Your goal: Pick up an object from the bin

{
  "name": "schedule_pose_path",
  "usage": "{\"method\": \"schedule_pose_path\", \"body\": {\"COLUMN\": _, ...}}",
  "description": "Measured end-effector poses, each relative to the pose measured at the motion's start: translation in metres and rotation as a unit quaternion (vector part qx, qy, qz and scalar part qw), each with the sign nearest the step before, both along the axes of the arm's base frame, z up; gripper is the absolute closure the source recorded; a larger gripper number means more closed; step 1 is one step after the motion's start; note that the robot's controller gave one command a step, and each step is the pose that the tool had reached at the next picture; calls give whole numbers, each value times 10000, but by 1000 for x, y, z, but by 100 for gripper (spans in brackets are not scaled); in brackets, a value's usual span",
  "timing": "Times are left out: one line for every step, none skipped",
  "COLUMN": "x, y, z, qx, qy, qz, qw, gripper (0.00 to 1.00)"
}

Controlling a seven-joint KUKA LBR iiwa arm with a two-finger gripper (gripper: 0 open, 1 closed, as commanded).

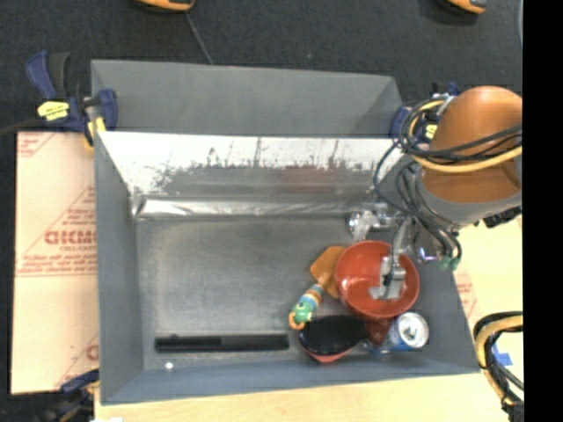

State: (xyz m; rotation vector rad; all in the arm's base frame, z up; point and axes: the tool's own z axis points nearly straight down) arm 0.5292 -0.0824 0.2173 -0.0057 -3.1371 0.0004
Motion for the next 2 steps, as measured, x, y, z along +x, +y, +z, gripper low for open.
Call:
{"method": "schedule_pose_path", "body": {"x": 2, "y": 0, "z": 4, "qx": -5, "qy": -39, "qz": 13, "qw": 10000, "gripper": 0}}
{"method": "schedule_pose_path", "body": {"x": 12, "y": -10, "z": -4, "qx": -2, "qy": -61, "qz": 335, "qw": 9994, "gripper": 0}}
